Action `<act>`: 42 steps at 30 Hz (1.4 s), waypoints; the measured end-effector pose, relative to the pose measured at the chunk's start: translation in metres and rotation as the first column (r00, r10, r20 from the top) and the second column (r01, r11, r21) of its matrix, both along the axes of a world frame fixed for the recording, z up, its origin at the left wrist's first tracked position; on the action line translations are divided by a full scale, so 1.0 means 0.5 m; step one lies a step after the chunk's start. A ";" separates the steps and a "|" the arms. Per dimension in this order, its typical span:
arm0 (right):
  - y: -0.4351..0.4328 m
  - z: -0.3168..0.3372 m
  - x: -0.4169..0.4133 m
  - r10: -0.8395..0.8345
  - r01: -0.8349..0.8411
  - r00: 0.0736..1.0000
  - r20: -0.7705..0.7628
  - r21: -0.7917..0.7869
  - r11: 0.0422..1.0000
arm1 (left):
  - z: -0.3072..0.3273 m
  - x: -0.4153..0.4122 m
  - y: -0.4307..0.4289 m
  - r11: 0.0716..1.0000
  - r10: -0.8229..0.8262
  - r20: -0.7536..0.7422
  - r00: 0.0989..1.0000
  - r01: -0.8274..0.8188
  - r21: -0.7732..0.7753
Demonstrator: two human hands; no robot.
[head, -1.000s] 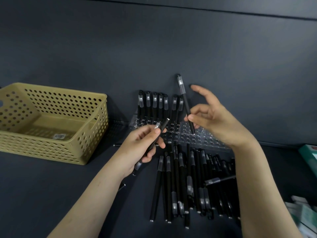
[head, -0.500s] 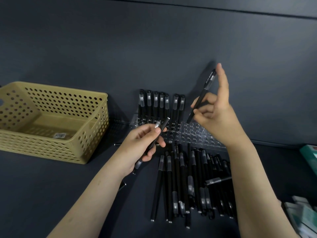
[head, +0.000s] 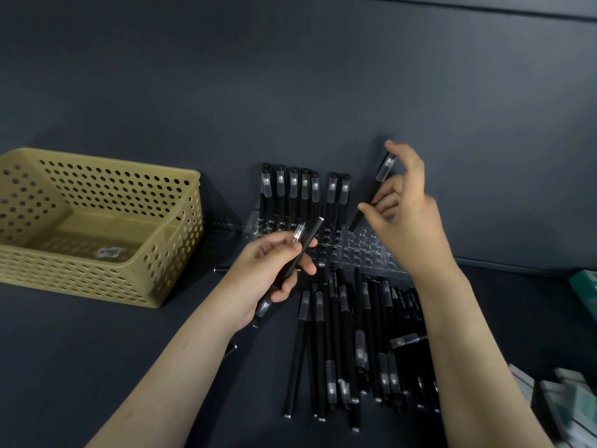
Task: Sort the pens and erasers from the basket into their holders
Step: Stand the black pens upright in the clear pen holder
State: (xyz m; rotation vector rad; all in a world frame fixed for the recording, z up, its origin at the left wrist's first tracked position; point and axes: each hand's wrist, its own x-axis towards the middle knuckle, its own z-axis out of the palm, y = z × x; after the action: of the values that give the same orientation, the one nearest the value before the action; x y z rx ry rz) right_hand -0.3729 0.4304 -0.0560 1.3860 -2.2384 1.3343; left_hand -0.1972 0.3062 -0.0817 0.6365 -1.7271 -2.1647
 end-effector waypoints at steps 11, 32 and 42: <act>-0.017 -0.020 0.008 -0.085 0.093 0.971 -0.225 0.026 0.995 | 0.006 0.002 0.002 0.996 0.041 -0.033 0.999 -0.038 0.075; 0.050 0.058 -0.011 0.328 -0.308 0.664 0.672 -0.154 0.939 | 0.006 0.002 -0.006 0.995 0.067 -0.108 0.992 -0.058 0.082; 0.000 0.057 0.065 0.223 -0.357 0.913 0.342 0.405 0.842 | -0.013 -0.004 0.005 0.982 0.173 -0.069 0.983 -0.166 0.089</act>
State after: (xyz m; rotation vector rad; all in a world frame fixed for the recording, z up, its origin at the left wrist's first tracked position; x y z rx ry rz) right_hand -0.3406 0.4304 -0.0276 1.8670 -2.7582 1.1893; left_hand -0.1994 0.3088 -0.0884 0.6858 -1.4938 -2.1222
